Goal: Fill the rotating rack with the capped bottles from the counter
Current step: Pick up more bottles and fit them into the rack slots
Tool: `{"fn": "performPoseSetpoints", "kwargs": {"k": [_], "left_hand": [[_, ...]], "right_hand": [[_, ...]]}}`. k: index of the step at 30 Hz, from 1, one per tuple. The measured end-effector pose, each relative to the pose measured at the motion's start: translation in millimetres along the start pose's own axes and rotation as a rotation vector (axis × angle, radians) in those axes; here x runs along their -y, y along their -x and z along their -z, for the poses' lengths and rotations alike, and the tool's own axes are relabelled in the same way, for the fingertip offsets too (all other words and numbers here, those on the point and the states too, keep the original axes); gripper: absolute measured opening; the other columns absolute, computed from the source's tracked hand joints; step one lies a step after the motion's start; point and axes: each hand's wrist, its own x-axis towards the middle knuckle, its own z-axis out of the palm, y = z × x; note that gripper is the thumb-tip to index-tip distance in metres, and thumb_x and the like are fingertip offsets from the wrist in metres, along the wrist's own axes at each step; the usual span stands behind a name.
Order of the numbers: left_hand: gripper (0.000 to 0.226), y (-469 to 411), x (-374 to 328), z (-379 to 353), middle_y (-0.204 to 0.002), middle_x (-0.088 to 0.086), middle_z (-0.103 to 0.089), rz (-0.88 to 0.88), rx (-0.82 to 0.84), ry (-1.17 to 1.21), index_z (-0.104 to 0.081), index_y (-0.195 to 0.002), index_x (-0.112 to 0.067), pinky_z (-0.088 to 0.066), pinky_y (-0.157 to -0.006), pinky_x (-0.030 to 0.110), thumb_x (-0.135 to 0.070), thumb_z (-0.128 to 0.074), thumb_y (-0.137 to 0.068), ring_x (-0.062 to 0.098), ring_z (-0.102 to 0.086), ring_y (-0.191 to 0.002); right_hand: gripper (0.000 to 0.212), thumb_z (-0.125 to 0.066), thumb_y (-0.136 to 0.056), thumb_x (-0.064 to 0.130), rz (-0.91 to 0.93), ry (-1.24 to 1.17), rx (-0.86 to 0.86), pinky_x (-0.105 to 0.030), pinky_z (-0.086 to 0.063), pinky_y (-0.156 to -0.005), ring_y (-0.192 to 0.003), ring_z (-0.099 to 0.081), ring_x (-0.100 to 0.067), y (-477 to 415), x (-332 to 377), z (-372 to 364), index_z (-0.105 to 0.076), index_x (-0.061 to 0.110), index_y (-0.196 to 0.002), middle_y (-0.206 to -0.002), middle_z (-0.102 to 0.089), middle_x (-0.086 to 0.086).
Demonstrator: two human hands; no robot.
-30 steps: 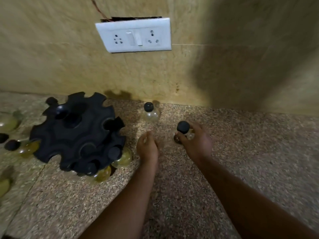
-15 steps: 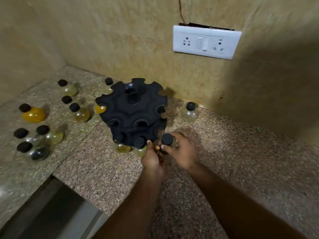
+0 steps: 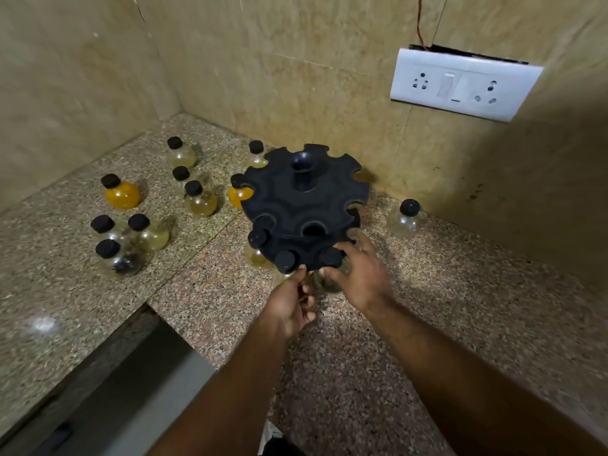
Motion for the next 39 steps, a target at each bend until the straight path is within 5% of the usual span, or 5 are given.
{"fn": "performPoseSetpoints", "kwargs": {"k": [15, 21, 24, 30, 39], "left_hand": [[0.022, 2.4, 33.0, -34.2, -0.067, 0.007, -0.065, -0.221, -0.065, -0.194, -0.071, -0.092, -0.004, -0.034, -0.039, 0.018, -0.019, -0.057, -0.101, 0.016, -0.052, -0.049], [0.017, -22.2, 53.8, -76.6, -0.073, 0.002, -0.068, -0.369, 0.029, -0.501, -0.074, -0.098, -0.012, -0.044, -0.054, 0.023, -0.012, -0.057, -0.098, 0.012, -0.056, -0.056], [0.029, -26.0, 43.8, -111.3, -0.102, -0.006, -0.068, -0.466, 0.028, -0.675, -0.063, -0.127, -0.024, -0.045, -0.056, 0.017, -0.021, -0.055, -0.099, 0.005, -0.058, -0.071], [0.065, -67.6, 28.0, -170.3, -0.148, -0.003, -0.047, -0.594, 0.043, -0.867, -0.036, -0.150, -0.031, -0.043, -0.100, 0.031, -0.029, -0.065, -0.092, 0.021, -0.049, -0.132], [0.071, -125.4, -12.1, -230.8, -0.148, 0.000, -0.045, -0.919, -0.041, -1.151, -0.029, -0.155, -0.029, -0.044, -0.101, 0.033, -0.031, -0.065, -0.093, 0.022, -0.045, -0.133]], "right_hand": [[0.064, -0.084, -0.076, 0.042, -0.058, -0.128, -0.019, -0.042, -0.050, -0.102, -0.128, -0.052, -0.022, -10.1, -19.3, -3.4, -0.056, 0.028, -0.132, -0.149, -0.044, 0.002], [0.065, -0.069, -0.090, 0.044, -0.214, -0.143, -0.058, -0.038, -0.048, -0.095, -0.121, -0.058, -0.025, 7.7, -69.4, 22.1, -0.041, 0.029, -0.148, -0.144, -0.054, -0.003], [0.064, -0.065, -0.092, 0.045, -0.330, -0.066, -0.102, -0.039, -0.045, -0.099, -0.127, -0.054, -0.029, 10.3, -100.4, 38.7, -0.041, 0.026, -0.149, -0.150, -0.049, -0.007], [0.079, -0.064, -0.088, 0.054, -0.493, 0.027, -0.032, -0.049, -0.039, -0.110, -0.145, -0.036, -0.032, -1.1, -150.7, 52.6, -0.030, 0.028, -0.154, -0.163, -0.029, -0.009], [0.099, -0.048, -0.082, 0.079, -0.580, 0.232, 0.223, -0.070, -0.009, -0.117, -0.154, 0.006, -0.038, -25.9, -185.6, 42.9, -0.002, 0.036, -0.159, -0.169, 0.009, -0.009]]}}
